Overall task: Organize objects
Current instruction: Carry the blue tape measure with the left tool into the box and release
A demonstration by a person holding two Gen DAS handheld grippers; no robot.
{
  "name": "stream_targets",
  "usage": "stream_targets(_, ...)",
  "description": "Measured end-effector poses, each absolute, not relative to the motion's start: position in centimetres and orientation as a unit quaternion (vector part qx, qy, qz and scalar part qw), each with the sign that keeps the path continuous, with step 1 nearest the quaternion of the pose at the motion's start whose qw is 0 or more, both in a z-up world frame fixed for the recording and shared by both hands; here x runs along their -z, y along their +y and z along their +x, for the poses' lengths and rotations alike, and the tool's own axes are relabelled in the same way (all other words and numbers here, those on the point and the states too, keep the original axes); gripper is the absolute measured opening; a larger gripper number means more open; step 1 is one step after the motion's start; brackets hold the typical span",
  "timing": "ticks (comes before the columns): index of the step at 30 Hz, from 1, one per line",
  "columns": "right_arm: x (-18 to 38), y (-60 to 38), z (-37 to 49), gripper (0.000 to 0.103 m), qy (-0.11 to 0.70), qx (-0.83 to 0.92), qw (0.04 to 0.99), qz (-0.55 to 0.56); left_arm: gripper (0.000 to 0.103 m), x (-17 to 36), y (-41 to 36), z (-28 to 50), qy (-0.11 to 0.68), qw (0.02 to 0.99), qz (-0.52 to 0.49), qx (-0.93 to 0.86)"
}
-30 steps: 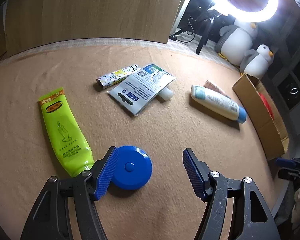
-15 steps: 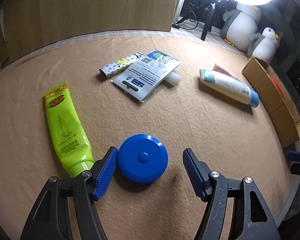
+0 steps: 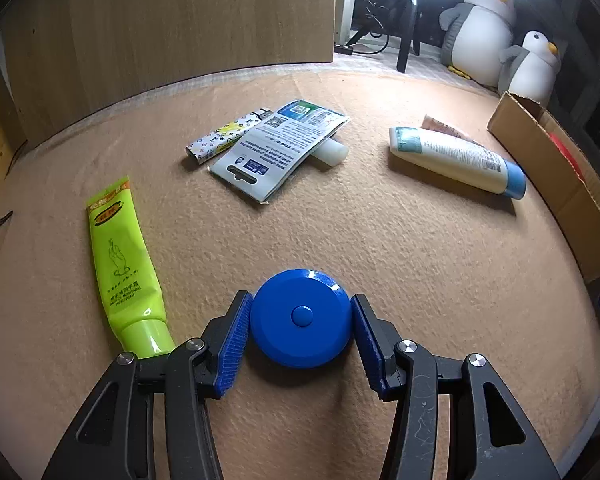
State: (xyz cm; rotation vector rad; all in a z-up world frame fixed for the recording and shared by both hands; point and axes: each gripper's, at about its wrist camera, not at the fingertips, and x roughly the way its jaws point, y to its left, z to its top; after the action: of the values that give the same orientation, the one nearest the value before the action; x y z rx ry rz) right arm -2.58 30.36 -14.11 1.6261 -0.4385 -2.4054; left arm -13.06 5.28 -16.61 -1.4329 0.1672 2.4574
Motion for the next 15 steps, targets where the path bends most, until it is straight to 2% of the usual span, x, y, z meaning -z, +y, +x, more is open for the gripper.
stream_targets(7,13.5,30.8,-2.2,0.054,-0.144,0.822,0.094,0.543,0.054,15.8,6.5,-12.3,0.050,0.159,-0.498,-0.851)
stream_targets(15,12.8,32.8,-0.9,0.054,-0.143,0.831,0.074,0.532,0.054,12.3,12.3,-11.2,0.050,0.218,-0.471,-0.853)
